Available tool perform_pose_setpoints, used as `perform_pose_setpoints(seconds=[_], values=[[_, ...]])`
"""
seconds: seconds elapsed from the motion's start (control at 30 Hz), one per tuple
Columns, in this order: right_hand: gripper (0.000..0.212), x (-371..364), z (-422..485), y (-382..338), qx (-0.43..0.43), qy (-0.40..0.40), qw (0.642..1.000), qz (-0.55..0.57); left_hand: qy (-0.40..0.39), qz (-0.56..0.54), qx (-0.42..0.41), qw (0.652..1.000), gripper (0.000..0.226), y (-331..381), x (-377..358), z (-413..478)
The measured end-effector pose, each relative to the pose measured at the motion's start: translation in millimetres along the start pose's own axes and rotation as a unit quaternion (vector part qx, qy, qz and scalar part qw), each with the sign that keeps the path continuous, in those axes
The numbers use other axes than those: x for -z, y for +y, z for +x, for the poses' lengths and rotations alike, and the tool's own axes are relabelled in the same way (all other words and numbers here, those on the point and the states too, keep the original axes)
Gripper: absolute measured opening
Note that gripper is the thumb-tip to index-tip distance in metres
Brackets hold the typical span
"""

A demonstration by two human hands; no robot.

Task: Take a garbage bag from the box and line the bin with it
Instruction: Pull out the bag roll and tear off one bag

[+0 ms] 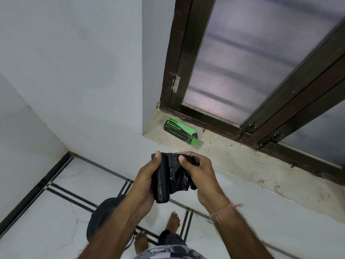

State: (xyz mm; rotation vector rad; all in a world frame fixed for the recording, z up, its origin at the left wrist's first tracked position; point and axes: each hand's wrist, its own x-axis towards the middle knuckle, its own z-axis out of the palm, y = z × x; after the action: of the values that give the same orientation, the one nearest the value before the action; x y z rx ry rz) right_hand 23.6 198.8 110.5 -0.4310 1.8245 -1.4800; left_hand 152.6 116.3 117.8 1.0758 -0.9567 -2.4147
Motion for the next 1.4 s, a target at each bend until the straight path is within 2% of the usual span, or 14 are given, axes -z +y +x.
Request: perform_pose_setpoints(seconds=[0.1, 0.2, 0.33, 0.57, 0.73, 0.9, 1.0, 1.13, 1.4], values=[[0.018, -1.3, -1.7, 1.3, -0.021, 0.007, 1.000, -0.011, 0.009, 0.000, -0.009, 1.000, 0.049, -0.2, 1.0, 1.9], [0.024, -1.6, -3.2, 0.7, -0.009, -0.013, 1.000, 0.023, 0.005, 0.000, -0.011, 1.000, 0.047, -0.6, 2.4, 3.1], [0.021, -2.1, -3.5, -6.1, -0.003, -0.019, 0.996, 0.084, 0.005, 0.018, -0.009, 1.000, 0.054, 0.0, 2.1, 2.6], [0.008, -4.6, 0.5, -4.5, 0.019, 0.008, 0.996, 0.081, -0.003, 0.014, -0.002, 1.000, 0.062, 0.4, 3.1, 3.9], [0.009, -8.1, 1.4, 0.6, 0.009, -0.001, 0.998, 0.070, 0.003, -0.004, 0.008, 1.000, 0.056, 0.2, 1.9, 5.3], [0.006, -13.4, 0.3, -1.3, 0.013, 0.003, 0.994, 0.113, -0.004, -0.052, 0.022, 0.998, 0.044, -0.2, -3.0, 5.8], [0.011, -17.3, -1.6, -0.7, 0.025, 0.016, 0.992, 0.119, 0.004, -0.064, 0.028, 0.998, 0.052, 0.4, -7.1, 5.7], [0.005, -25.2, -4.4, -2.3, 0.014, 0.021, 0.987, 0.160, 0.024, -0.102, 0.050, 0.993, 0.054, -1.7, -11.2, 5.6], [0.022, -33.4, -17.1, -20.9, -0.033, 0.000, 0.965, 0.262, 0.024, -0.146, 0.050, 0.988, 0.040, 0.0, -17.3, 2.6]])
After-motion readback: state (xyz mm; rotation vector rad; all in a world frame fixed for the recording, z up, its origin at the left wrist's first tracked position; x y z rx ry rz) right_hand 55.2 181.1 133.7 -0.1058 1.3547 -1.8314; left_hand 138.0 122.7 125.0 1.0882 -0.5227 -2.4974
